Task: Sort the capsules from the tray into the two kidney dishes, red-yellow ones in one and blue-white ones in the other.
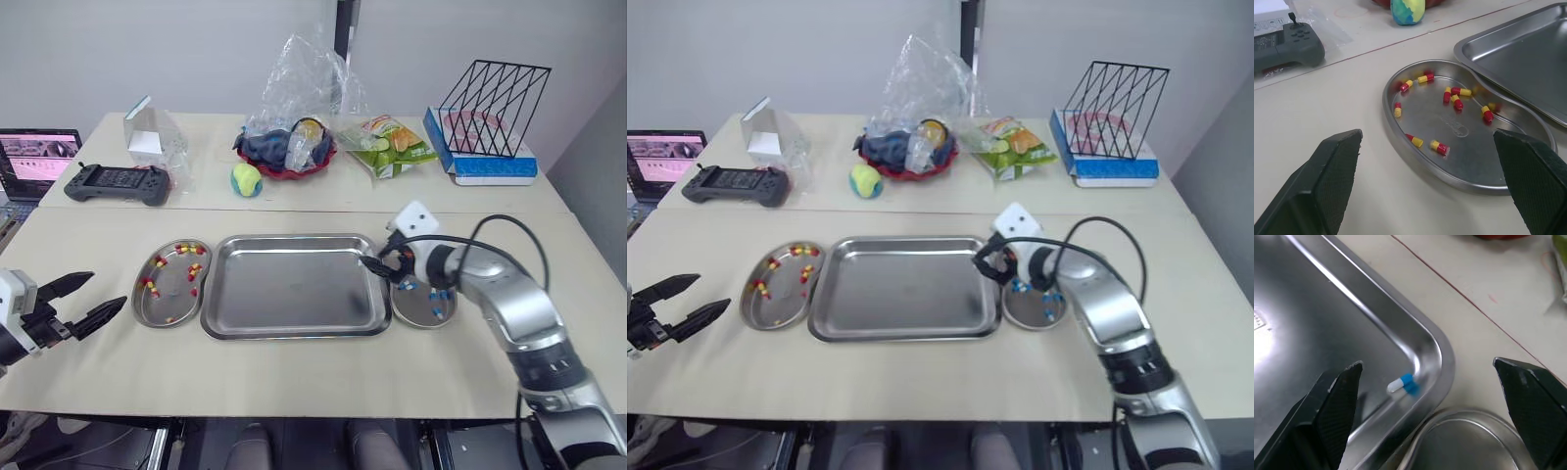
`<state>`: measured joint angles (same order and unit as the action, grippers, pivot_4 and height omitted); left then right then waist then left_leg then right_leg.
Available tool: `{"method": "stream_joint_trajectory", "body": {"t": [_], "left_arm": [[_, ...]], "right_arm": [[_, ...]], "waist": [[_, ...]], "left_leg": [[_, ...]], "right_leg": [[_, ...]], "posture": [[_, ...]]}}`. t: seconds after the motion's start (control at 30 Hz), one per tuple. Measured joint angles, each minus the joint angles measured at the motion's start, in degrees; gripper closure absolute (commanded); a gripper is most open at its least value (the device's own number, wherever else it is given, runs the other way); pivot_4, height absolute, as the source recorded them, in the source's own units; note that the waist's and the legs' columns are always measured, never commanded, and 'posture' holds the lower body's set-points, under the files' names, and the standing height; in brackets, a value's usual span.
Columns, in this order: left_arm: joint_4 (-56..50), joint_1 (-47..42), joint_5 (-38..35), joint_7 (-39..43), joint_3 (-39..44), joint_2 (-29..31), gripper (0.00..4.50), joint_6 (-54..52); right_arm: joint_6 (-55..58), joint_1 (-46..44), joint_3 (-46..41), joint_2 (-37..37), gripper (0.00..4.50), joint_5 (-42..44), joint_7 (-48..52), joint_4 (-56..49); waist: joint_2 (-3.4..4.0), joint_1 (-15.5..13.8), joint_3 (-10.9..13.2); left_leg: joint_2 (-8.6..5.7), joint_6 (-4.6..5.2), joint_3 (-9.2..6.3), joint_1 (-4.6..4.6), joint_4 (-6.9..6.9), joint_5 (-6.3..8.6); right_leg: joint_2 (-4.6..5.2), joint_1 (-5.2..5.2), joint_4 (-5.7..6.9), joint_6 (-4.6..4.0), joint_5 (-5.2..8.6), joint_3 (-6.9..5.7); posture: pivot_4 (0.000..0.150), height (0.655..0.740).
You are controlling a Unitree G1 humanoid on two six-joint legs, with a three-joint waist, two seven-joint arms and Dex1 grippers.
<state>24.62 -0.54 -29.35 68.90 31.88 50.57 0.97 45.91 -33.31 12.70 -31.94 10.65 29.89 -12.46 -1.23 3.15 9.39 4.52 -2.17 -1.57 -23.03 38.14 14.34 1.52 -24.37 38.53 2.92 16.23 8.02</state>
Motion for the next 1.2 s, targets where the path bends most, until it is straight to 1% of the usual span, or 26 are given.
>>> {"method": "stream_joint_trajectory", "body": {"t": [0.13, 0.33, 0.57, 0.73, 0.77, 0.8, 0.83, 0.97, 1.2], "left_arm": [[-1.41, 1.27, -0.05, 0.0, 0.55, -0.01, 0.0, -0.15], [-0.86, 1.3, -0.12, 0.87, 0.96, 1.02, 0.0, -0.87], [0.07, 0.25, -0.08, 1.2, 1.02, 1.71, 0.0, -0.87], [0.11, -0.11, -0.01, 1.43, 1.02, 1.71, 0.0, -0.87], [0.11, -0.1, 0.0, 1.48, 1.02, 1.71, 0.0, -0.87], [0.1, -0.07, 0.0, 1.53, 1.02, 1.71, 0.0, -0.87], [0.1, -0.04, 0.0, 1.54, 1.02, 1.71, 0.0, -0.87], [0.05, -0.03, -0.28, 1.54, 1.15, 1.71, 0.0, -1.71], [-0.11, -1.01, -0.76, 1.38, 2.01, 1.72, 0.0, -3.35]], "right_arm": [[13.61, -4.09, -0.04, 8.86, 0.01, -0.54, -6.85, 0.11], [23.22, -4.46, -1.06, 18.75, 0.01, -1.63, -15.89, -3.07], [25.65, -3.61, -2.39, 24.08, 0.01, -3.92, -22.28, -3.06], [25.82, -3.46, -2.48, 24.72, 0.01, -4.89, -23.87, -2.88], [25.82, -3.37, -2.52, 24.78, 0.25, -4.92, -23.93, -2.88], [25.82, -3.16, -2.63, 25.04, 0.59, -4.92, -24.03, -2.88], [25.82, -2.83, -2.85, 25.42, 0.8, -4.95, -24.26, -2.88], [25.76, -1.98, -2.34, 25.48, 0.8, -5.52, -24.86, -1.48], [25.66, -1.98, -5.96, 28.91, 0.8, -5.38, -25.79, 0.3]], "waist": [[-0.02, 0.4, -0.01], [-0.04, 0.44, -0.02], [-0.04, 0.9, -0.02], [-0.04, 0.98, -0.02], [-0.04, 0.98, -0.02], [-0.04, 0.98, -0.02], [-0.04, 0.98, -0.02], [-0.05, 0.98, -0.02], [-0.06, 0.9, -0.03]], "left_leg": [[0.02, -0.01, -0.03, -0.02, 0.0, 0.0], [0.01, -0.01, -0.08, -0.1, 0.0, -0.01], [0.03, -0.02, -0.1, -0.12, -0.01, -0.01], [0.05, -0.02, -0.12, -0.13, -0.02, -0.01], [0.05, -0.02, -0.12, -0.13, -0.01, -0.01], [0.05, -0.02, -0.12, -0.13, -0.02, -0.01], [0.06, -0.02, -0.13, -0.12, -0.01, -0.01], [0.06, -0.02, -0.12, -0.14, -0.02, -0.01], [0.07, -0.02, -0.16, -0.15, -0.02, -0.01]], "right_leg": [[-0.02, -0.05, 0.1, -0.03, 0.01, -0.01], [0.0, -0.1, 0.1, -0.04, 0.02, -0.09], [-0.01, -0.14, 0.13, -0.06, 0.03, -0.15], [0.01, -0.16, 0.14, -0.07, 0.03, -0.26], [0.01, -0.16, 0.14, -0.07, 0.03, -0.27], [0.01, -0.16, 0.14, -0.07, 0.03, -0.27], [0.0, -0.16, 0.14, -0.07, 0.04, -0.28], [0.02, -0.16, 0.13, -0.08, 0.04, -0.31], [0.03, -0.15, 0.13, -0.08, 0.04, -0.39]], "posture": [[0.15, 0.7174], [0.15, 0.7174], [0.15, 0.7174], [0.15, 0.7174], [0.15, 0.7174], [0.15, 0.7174], [0.15, 0.7174], [0.15, 0.7174], [0.15, 0.7174]]}}
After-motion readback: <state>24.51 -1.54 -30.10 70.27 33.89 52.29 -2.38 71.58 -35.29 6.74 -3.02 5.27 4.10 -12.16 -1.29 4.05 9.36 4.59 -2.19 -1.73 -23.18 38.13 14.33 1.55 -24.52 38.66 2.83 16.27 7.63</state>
